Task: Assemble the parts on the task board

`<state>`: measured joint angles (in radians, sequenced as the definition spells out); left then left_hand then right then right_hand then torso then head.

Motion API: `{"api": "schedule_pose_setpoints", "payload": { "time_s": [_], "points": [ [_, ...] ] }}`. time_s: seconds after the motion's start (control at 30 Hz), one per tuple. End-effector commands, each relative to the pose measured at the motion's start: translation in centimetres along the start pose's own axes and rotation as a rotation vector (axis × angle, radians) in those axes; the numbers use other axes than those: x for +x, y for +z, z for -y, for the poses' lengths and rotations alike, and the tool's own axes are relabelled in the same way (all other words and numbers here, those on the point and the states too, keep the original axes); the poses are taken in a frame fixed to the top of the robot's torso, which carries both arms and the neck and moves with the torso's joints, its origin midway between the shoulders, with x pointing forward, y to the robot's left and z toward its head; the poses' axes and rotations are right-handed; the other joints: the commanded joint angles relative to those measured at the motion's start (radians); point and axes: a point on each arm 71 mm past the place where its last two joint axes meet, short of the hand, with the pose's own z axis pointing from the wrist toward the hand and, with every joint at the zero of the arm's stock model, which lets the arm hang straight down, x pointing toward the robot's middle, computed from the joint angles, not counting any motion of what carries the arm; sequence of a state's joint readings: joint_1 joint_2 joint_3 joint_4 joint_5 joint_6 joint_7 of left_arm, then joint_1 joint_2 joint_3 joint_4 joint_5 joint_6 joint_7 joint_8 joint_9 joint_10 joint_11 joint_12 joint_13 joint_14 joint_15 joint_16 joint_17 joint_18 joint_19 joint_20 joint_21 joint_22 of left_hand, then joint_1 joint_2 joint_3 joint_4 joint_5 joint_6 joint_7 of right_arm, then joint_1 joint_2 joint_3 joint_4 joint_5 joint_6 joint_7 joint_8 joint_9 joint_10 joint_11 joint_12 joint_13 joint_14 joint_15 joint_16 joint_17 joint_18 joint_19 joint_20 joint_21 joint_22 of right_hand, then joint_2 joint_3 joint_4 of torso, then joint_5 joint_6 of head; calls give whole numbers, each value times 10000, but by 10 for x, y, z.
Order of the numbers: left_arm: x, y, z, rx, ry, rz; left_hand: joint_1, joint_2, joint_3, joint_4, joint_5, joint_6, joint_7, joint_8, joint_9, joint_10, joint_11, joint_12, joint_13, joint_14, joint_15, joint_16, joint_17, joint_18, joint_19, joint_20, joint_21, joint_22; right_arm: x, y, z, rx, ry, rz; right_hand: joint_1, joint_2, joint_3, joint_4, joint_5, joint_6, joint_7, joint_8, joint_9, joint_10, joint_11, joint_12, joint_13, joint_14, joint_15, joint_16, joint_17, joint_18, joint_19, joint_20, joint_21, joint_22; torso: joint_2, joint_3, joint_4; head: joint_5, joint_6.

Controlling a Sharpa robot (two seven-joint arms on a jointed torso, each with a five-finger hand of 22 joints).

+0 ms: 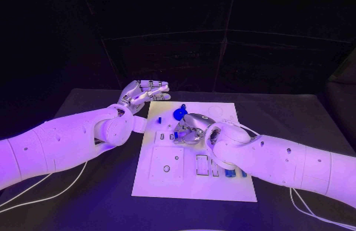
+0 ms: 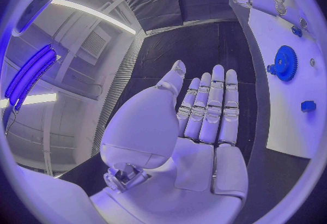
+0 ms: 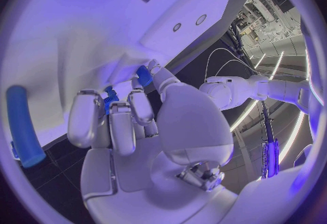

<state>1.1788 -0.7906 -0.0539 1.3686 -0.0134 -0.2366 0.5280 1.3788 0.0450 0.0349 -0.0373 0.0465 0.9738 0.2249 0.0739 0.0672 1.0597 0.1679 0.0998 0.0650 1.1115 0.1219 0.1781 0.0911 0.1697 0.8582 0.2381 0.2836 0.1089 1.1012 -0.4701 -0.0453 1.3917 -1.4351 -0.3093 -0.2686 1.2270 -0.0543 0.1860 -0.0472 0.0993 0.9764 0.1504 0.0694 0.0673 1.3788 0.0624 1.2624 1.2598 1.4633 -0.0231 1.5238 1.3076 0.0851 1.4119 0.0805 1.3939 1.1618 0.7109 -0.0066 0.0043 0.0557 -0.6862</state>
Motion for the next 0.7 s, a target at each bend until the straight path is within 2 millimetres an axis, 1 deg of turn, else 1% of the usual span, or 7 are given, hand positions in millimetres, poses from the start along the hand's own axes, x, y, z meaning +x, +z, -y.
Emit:
{"api": "schedule_pose_setpoints", "payload": {
  "time_s": [0.03,0.3,0.5,0.57,0.63,0.67,0.7],
  "points": [
    [1,1,1,63,-13,-61,-70,5,14,-68,10,48,-1,-2,0,63,1,-25,-2,34,20,30,11,138,63,18,26,8,-2,-1,0,104,48,355,-65,-158,-193,36,-70,-172,13,-56,-14,-105,6,-79,-36,823,83,-14,1404,-67,-31,78,16,-27,1,5,0,0,5],
    [0,1,1,-21,4,-41,-63,45,51,-116,20,125,-78,7,4,150,-53,-41,-2,320,-65,151,85,160,280,-59,148,55,-10,-8,-8,-961,486,1699,-116,-331,-768,248,174,-514,84,-28,-7,-100,73,-49,-38,828,141,-4,1436,-83,5,134,60,61,-7,19,-3,13,8],
    [-4,-1,-1,-360,426,-45,-381,27,-17,-61,45,625,-421,134,40,1337,-580,295,117,2561,-787,1297,798,197,2261,-768,1452,649,-21,-27,-13,-2495,776,2548,30,-371,-1043,299,468,-597,102,-21,-4,11,89,133,122,843,157,24,1507,-101,51,149,116,167,-25,21,-6,47,38],
    [-5,-3,-2,-670,617,-119,-688,9,-136,119,43,841,-620,195,57,1809,-789,422,166,3373,-1049,1820,1154,175,3087,-1057,2063,945,-27,-35,-10,-2722,858,2647,20,-390,-1169,357,519,-620,110,-20,-1,14,97,139,123,843,165,24,1508,-103,54,157,123,177,-34,-4,-23,46,53],
    [-8,-6,-3,-957,942,-210,-1141,49,-310,431,38,1059,-774,272,88,2340,-973,661,290,3937,-1228,2353,1515,168,3574,-1243,2516,1180,-35,-43,-6,-2881,997,2696,26,-390,-1252,397,543,-653,121,-28,-4,13,105,139,119,843,171,25,1511,-104,55,163,127,183,-41,-1,-27,60,59],
    [-8,-6,-3,-1039,1057,-232,-1192,39,-353,475,21,1159,-858,302,101,2525,-1073,754,360,3977,-1323,2700,1764,155,3757,-1354,2762,1319,-38,-46,-4,-2914,1049,2701,36,-384,-1270,404,551,-668,125,-34,-5,8,108,133,112,843,174,25,1513,-105,56,165,129,188,-67,8,-38,96,31],
    [-9,-8,-3,-1206,1243,-284,-1214,14,-400,500,13,1282,-942,336,117,2771,-1198,896,473,3982,-1426,3661,2652,138,3928,-1483,3073,1503,-43,-50,-2,-2947,1154,2697,55,-370,-1285,410,564,-680,128,-37,-6,4,111,128,107,843,176,26,1514,-107,60,167,134,198,-82,13,-36,107,18]
  ]
}}
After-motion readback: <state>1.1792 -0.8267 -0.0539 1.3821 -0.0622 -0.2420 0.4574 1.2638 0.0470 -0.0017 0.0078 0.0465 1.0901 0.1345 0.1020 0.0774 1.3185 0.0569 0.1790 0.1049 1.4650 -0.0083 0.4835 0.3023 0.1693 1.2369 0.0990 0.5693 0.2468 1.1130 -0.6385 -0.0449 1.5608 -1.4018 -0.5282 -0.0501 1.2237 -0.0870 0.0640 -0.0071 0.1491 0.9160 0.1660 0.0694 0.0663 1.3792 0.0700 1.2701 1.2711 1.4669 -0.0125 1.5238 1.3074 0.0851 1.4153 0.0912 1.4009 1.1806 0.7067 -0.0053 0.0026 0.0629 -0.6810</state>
